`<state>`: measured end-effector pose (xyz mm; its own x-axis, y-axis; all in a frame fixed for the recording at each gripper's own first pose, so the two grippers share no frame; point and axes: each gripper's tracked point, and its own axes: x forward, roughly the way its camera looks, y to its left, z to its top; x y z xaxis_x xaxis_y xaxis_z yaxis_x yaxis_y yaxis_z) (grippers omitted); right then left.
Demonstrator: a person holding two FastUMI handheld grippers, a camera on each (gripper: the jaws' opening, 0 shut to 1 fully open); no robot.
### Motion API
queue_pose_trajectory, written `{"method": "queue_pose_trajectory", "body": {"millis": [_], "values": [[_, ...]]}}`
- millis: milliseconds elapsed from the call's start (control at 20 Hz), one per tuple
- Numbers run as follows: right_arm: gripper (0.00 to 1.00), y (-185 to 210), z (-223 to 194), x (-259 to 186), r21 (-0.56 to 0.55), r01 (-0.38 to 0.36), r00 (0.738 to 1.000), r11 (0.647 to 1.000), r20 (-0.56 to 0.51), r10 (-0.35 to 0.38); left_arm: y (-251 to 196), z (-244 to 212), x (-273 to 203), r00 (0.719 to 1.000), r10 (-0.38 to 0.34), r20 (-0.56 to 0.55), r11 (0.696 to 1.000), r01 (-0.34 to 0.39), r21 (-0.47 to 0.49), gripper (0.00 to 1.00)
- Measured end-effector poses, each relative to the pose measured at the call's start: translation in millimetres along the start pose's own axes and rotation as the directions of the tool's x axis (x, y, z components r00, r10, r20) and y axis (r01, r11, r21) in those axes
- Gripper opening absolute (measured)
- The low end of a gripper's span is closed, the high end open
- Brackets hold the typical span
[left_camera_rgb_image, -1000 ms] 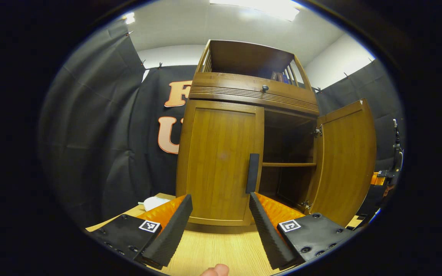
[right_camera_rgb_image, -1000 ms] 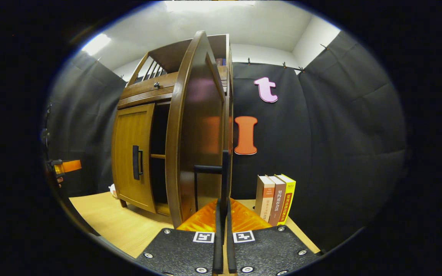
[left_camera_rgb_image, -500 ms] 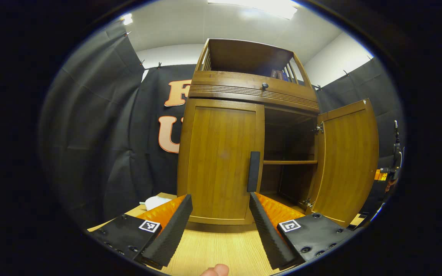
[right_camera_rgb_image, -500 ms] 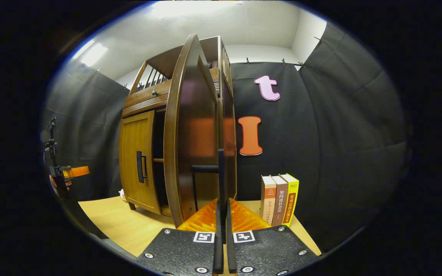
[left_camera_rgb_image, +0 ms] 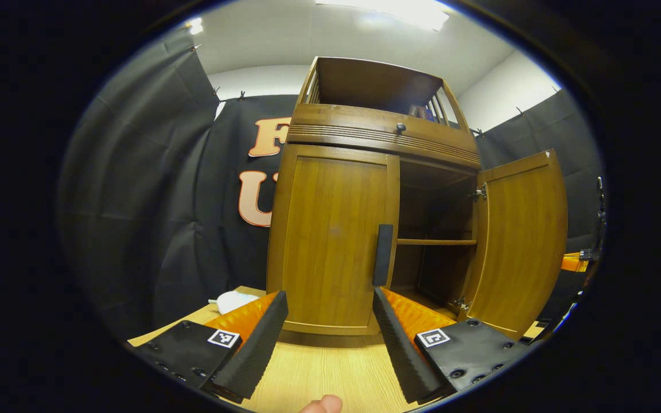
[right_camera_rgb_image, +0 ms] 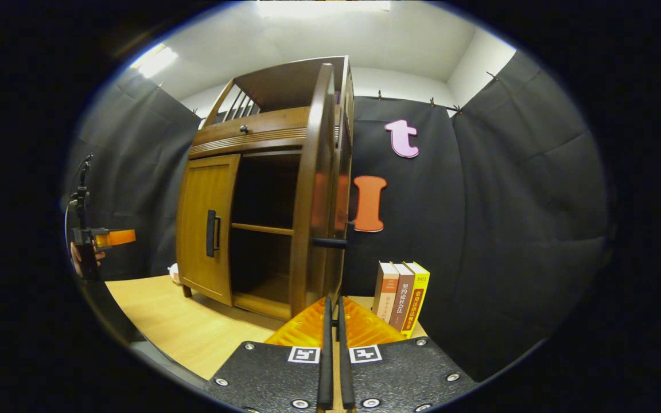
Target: Open the right door of the double-door shoe cabinet with the right hand, and open the left door with the left hand.
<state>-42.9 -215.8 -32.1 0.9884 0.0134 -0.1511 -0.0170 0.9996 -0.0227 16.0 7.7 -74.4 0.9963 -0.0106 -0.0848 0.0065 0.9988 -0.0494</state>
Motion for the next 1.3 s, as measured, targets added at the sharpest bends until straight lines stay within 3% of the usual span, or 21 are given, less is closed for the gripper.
{"method": "queue_pose_trajectory", "body": {"millis": [150, 200, 300, 400, 500, 550, 600, 650, 850, 1000, 1100, 1200, 1300], "values": [[0.04, 19.4, 16.3, -17.8, -0.026, 0.002, 1.000, 1.000, 0.015, -0.002, -3.9, -2.1, -0.1, 1.000, -0.001, -0.007, 1.000, 0.001, -0.004, 0.96], [0.08, 26.0, 16.3, -30.0, -0.030, 0.001, 1.000, 1.000, 0.014, 0.000, -6.2, -2.2, 0.7, 1.000, -0.006, -0.007, 1.000, 0.006, -0.003, 0.96], [0.04, 43.4, 17.6, -31.5, -0.010, -0.010, 1.000, 1.000, 0.009, 0.010, -13.3, -0.9, -0.4, 1.000, -0.020, -0.001, 1.000, 0.020, -0.001, 0.99], [0.08, 53.9, 12.9, -29.0, 0.021, -0.012, 1.000, 1.000, -0.010, 0.012, -23.3, -2.4, 0.0, 0.999, -0.043, 0.000, 0.999, 0.043, -0.010, 0.94], [0.08, 68.7, 6.5, -21.1, 0.059, -0.036, 0.999, 0.998, -0.020, 0.037, -35.4, -4.9, 0.7, 0.997, -0.080, -0.004, 0.997, 0.080, -0.014, 0.99], [0.29, 71.2, 5.2, -19.3, 0.064, -0.040, 0.999, 0.997, -0.016, 0.041, -36.6, -5.6, 2.0, 0.997, -0.081, -0.007, 0.997, 0.081, -0.007, 0.99], [0.26, 72.9, 4.2, -16.2, 0.053, -0.041, 0.999, 0.998, -0.005, 0.041, -36.7, -7.2, 3.7, 0.997, -0.078, -0.009, 0.997, 0.078, 0.001, 0.93], [0.43, 74.0, 3.7, -15.5, 0.038, -0.045, 0.999, 0.998, 0.003, 0.045, -36.8, -6.6, 6.7, 0.997, -0.078, -0.012, 0.997, 0.078, 0.007, 0.96], [0.93, 85.4, 1.8, -16.7, 0.007, -0.060, 0.998, 0.998, 0.023, 0.059, -45.2, -6.0, 26.0, 0.996, -0.083, -0.016, 0.996, 0.083, 0.027, 0.96], [0.93, 85.7, -0.1, -18.8, 0.023, -0.050, 0.999, 0.998, 0.017, 0.049, -53.1, -0.5, 54.6, 0.996, -0.091, -0.016, 0.995, 0.091, 0.035, 0.93], [0.97, 92.5, 2.7, -10.5, 0.048, -0.073, 0.997, 0.996, 0.011, 0.073, -61.9, -2.7, 78.8, 0.993, -0.109, -0.044, 0.994, 0.109, -0.001, 0.99], [0.91, 91.9, 3.6, -12.4, 0.041, -0.079, 0.997, 0.996, 0.012, 0.078, -68.6, -2.0, 105.5, 0.992, -0.106, -0.062, 0.994, 0.105, -0.012, 0.96], [0.98, 93.2, 3.8, -19.2, 0.024, -0.077, 0.997, 0.997, 0.014, 0.076, -72.2, 1.8, 135.4, 0.994, -0.090, -0.058, 0.996, 0.091, 0.005, 0.94]]}}
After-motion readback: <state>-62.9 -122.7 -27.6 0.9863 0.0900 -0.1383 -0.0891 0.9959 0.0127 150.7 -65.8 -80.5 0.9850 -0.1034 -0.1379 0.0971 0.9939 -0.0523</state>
